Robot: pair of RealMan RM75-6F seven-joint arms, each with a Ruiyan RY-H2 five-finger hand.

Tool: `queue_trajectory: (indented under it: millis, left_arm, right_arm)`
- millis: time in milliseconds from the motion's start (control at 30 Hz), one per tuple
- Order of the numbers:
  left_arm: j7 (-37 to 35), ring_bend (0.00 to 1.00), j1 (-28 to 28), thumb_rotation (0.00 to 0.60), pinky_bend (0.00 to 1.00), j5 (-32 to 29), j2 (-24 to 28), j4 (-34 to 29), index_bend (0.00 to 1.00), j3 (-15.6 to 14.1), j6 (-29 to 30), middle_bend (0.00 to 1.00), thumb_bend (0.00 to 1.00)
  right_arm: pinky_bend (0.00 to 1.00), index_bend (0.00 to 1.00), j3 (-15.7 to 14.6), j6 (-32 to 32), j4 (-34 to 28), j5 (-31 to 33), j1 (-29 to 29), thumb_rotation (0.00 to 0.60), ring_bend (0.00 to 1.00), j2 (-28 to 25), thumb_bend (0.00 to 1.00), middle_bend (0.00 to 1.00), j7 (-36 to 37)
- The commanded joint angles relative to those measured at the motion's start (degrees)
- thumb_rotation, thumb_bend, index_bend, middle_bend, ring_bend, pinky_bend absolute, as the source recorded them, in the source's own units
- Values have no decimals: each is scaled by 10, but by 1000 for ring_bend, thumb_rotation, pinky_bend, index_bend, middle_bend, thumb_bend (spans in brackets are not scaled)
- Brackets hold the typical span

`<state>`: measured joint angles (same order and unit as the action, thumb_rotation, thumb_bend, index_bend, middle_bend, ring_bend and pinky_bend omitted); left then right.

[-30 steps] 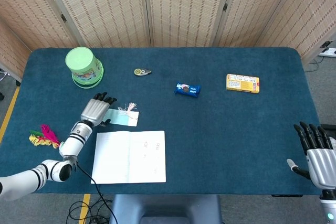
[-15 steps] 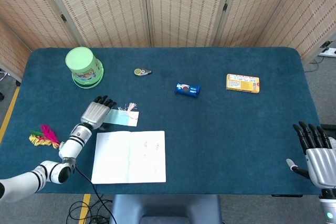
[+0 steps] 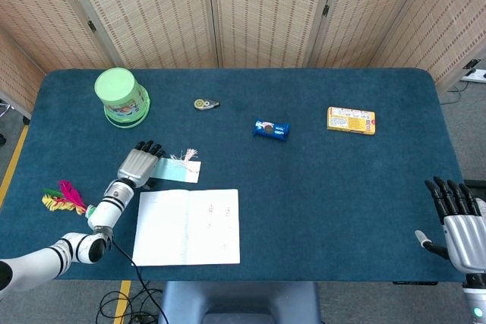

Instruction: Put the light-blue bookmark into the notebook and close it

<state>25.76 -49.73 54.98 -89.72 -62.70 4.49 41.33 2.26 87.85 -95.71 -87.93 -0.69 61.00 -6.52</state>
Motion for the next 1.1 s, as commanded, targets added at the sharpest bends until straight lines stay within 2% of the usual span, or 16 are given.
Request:
queue_trajectory:
  millis: [33,400,1100]
  left_arm:
    - [16,57,-3,600,131,-17,-3,1,207,1,-5,122,274]
    - [61,53,-17,600,131,-79,-5,2,206,4,-20,107,274]
    - [98,52,-43,600,131,-143,-3,-6,222,2,-25,106,274]
  right_arm:
    - [0,38,0,0,1,0,0,600,0,0,139,56,1]
    - [0,38,0,-1,6,2,1,600,0,2,139,57,5]
    - [0,38,0,-3,13,7,2,600,0,4,139,57,13]
